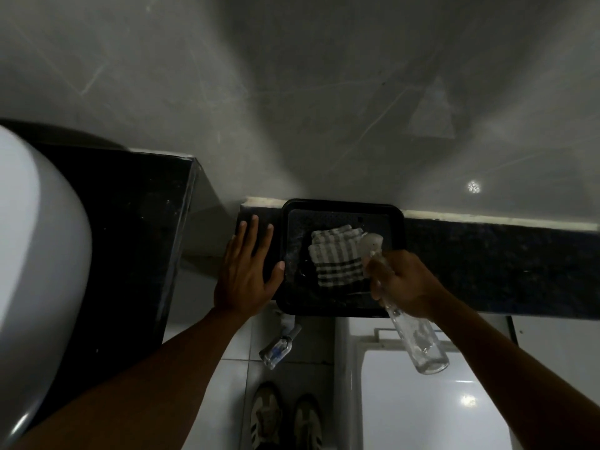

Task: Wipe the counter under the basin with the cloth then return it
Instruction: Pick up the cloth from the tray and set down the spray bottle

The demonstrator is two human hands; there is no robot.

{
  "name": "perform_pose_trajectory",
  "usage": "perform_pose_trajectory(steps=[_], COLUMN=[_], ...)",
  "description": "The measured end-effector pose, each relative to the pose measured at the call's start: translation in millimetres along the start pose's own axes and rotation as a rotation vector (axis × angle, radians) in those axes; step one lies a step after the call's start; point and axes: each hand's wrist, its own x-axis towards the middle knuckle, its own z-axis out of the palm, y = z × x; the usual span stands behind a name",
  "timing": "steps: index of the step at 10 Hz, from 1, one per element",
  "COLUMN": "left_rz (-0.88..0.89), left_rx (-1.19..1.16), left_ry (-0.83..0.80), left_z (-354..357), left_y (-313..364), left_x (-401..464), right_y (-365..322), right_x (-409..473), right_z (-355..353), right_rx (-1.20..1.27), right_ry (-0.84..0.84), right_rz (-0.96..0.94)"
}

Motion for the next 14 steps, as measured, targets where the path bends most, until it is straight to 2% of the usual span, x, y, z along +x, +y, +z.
perform_pose_trajectory(steps=[2,3,4,5,7,8,11,12,13,14], left_rz=[0.000,0.001,0.006,0.007,0.009,0.011,0.010,0.008,-0.073,-0.035], left_rx=[0.013,0.013,0.015,0.011,0.013,0.014,0.033,0.036,-0.012,-0.076], left_ry=[0.001,0.004,0.008,0.006,0.006,0.008,0.013,0.009,0.044,0.162], left_z=[0,1,2,2,2,1,3,1,-6,-13], left_y=[0,0,-1,-1,-1,-1,-3,-1,12,40], left_x=[1,1,0,-1,-1,-1,-2,-3,-3,-14], right_y=[0,-3,-6,-2,15,14,4,9,19,26], right_x=[-1,-1,0,0,5,4,4,-8,-35,-56], right_z=[0,-7,-22,-26,-10,-8,-6,7,36,67], right_rx=[-0.011,0.017,0.157,0.180,0.010,0.012,0.126,0.313,0.341,0.178], right_ry=[0.030,0.280,0.652,0.755,0.648,0.600,0.607,0.647,0.824,0.742], right_rz=[-0.046,-0.139,-0.297,-0.417,-0.450,-0.448,-0.375,-0.314,-0.074,0.075])
